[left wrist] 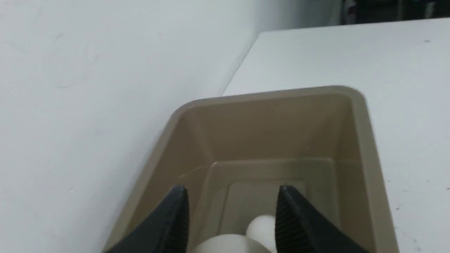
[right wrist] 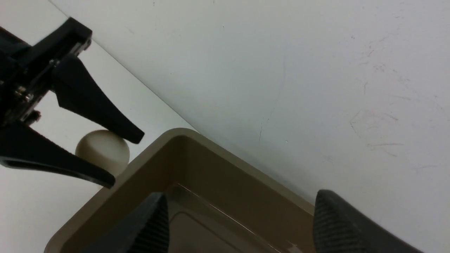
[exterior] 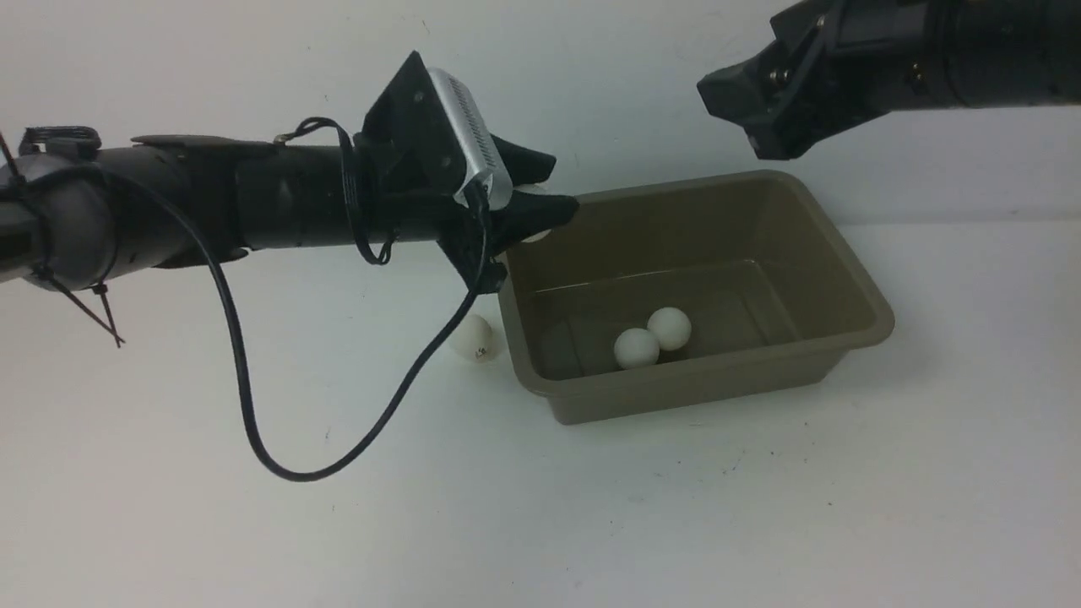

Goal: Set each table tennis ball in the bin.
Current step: Use the left arm to put the table tennis ball into the box, then use the left arm to clamp the table tennis ball closest to it

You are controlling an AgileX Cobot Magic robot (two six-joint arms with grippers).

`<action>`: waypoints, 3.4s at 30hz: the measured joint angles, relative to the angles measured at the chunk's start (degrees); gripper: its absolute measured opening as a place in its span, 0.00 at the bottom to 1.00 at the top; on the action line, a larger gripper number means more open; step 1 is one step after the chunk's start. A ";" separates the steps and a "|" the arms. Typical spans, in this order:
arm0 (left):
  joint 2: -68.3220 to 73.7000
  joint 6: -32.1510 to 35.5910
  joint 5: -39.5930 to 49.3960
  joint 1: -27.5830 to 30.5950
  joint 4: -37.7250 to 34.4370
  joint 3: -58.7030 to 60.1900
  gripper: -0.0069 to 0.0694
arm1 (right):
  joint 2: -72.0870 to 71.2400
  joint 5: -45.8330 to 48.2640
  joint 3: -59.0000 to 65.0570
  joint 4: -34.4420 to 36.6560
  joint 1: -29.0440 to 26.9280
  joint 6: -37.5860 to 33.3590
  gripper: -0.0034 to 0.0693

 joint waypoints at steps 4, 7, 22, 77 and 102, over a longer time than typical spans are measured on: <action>3.78 0.05 1.79 -0.24 -0.16 -2.11 0.47 | 0.00 0.00 0.00 0.07 0.00 0.00 0.74; 6.41 0.11 4.00 -0.37 -0.16 -3.79 0.47 | 0.00 0.00 0.00 0.07 0.00 0.00 0.74; 11.60 0.88 2.52 -3.61 -0.16 -8.58 0.47 | 0.00 0.24 0.00 -0.04 0.00 0.00 0.74; 8.81 -53.27 6.50 4.09 51.17 -8.62 0.66 | 0.00 1.16 0.00 -0.22 0.00 0.55 0.74; 15.67 -52.11 -0.81 1.37 48.71 -8.69 0.67 | 0.00 1.21 0.00 -0.33 0.00 0.65 0.74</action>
